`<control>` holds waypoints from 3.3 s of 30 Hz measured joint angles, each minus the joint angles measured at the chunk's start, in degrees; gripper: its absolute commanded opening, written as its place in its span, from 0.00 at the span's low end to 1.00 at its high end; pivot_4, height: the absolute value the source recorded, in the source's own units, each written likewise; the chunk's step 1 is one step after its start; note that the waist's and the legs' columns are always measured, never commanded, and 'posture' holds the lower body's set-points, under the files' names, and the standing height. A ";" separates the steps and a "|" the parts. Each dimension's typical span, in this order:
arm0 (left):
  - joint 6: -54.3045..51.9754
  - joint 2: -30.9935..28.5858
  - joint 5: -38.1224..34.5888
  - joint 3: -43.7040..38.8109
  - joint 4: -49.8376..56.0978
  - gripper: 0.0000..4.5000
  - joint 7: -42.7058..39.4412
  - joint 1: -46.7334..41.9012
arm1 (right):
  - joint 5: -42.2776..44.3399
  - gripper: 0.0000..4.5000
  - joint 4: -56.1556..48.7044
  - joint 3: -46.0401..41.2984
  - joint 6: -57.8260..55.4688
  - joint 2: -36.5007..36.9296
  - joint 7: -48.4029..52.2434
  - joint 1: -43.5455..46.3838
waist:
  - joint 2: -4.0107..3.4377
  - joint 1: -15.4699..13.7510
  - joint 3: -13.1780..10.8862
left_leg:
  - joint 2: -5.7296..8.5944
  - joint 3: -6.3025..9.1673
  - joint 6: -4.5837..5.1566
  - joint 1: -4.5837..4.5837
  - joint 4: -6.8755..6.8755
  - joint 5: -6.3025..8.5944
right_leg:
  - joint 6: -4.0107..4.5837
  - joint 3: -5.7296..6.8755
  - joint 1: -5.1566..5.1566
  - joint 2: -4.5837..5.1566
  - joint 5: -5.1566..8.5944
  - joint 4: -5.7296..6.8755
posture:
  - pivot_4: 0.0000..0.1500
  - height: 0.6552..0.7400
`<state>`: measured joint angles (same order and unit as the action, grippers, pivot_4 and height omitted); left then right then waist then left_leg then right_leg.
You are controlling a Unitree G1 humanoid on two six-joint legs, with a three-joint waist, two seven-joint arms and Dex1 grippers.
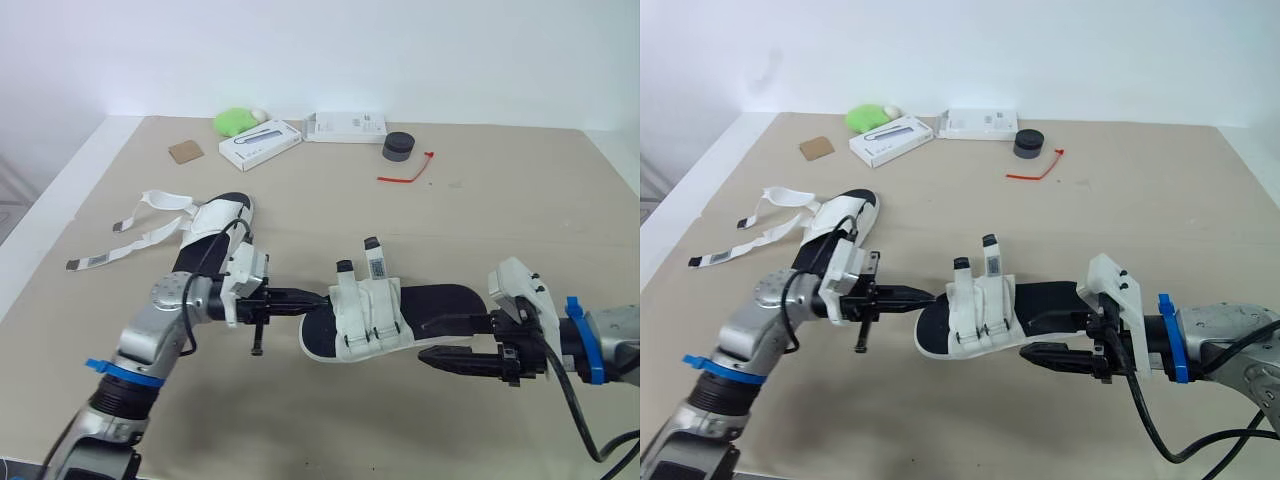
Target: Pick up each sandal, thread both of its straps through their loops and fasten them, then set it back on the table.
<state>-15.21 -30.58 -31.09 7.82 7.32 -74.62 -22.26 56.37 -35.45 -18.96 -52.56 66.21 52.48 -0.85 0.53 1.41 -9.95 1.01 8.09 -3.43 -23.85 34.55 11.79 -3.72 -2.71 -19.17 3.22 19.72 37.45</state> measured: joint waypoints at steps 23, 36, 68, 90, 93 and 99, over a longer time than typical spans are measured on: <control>-10.20 -6.06 -11.17 -13.16 16.12 0.00 12.39 10.61 | -11.89 0.28 6.83 21.48 1.95 -12.39 0.42 12.31 | 0.45 -0.10 -0.63 | -0.21 0.04 -0.63 0.03 0.05 -0.37 | 0.11 -0.04 -0.25 -0.17 -0.17 0.65 | 1.00 1.00; -9.66 -4.54 -12.56 -14.79 18.57 0.00 17.16 16.32 | -12.19 0.01 11.24 19.61 1.25 -18.62 -4.45 14.51 | 0.43 -0.05 -0.64 | -0.45 0.02 -0.84 0.14 0.07 -0.53 | 0.32 -0.12 -0.27 -0.42 -0.37 0.78 | 1.00 1.00; -9.75 -1.84 -10.49 -10.85 16.74 0.00 20.13 12.40 | -26.98 0.93 25.22 -4.21 -23.25 -35.28 -43.88 31.50 | 0.34 0.53 -0.69 | -0.78 -0.62 -0.74 0.28 -0.01 -1.08 | 0.46 -0.93 -0.87 -0.83 -0.85 1.59 | 1.00 1.00; -21.92 2.74 -13.01 -19.30 18.02 0.00 49.54 13.97 | -10.55 0.93 1.48 -0.21 0.50 -18.70 -5.58 19.32 | 0.54 1.15 -0.94 | -1.18 -0.93 -0.97 0.39 0.10 -1.24 | 0.14 -1.32 -0.93 -1.21 -1.05 1.59 | 1.00 1.00; -23.55 4.32 -10.36 -20.65 18.58 0.00 57.02 16.27 | -11.07 0.93 1.92 4.38 2.76 -20.88 -6.13 19.90 | 0.56 1.02 -0.94 | -1.14 -0.93 -0.98 0.37 0.09 -1.24 | 0.30 -1.34 -0.94 -1.18 -1.15 1.59 | 1.00 1.00; -25.47 5.03 -7.91 -22.52 19.03 0.19 64.36 17.55 | -11.86 0.94 3.68 7.90 4.75 -22.43 -6.89 21.28 | 0.58 1.01 -0.95 | -1.13 -0.94 -0.98 0.29 0.08 -1.24 | 0.34 -1.35 -1.03 -1.17 -1.18 1.59 | 1.00 1.00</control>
<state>-40.68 -25.55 -39.00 -14.70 26.35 -10.26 -4.71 44.51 -31.77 -11.06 -47.81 43.78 45.59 20.42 1.11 2.42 -10.90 -0.12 7.15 -4.42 -23.56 34.64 10.55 -3.38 -4.06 -20.20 2.04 18.54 39.03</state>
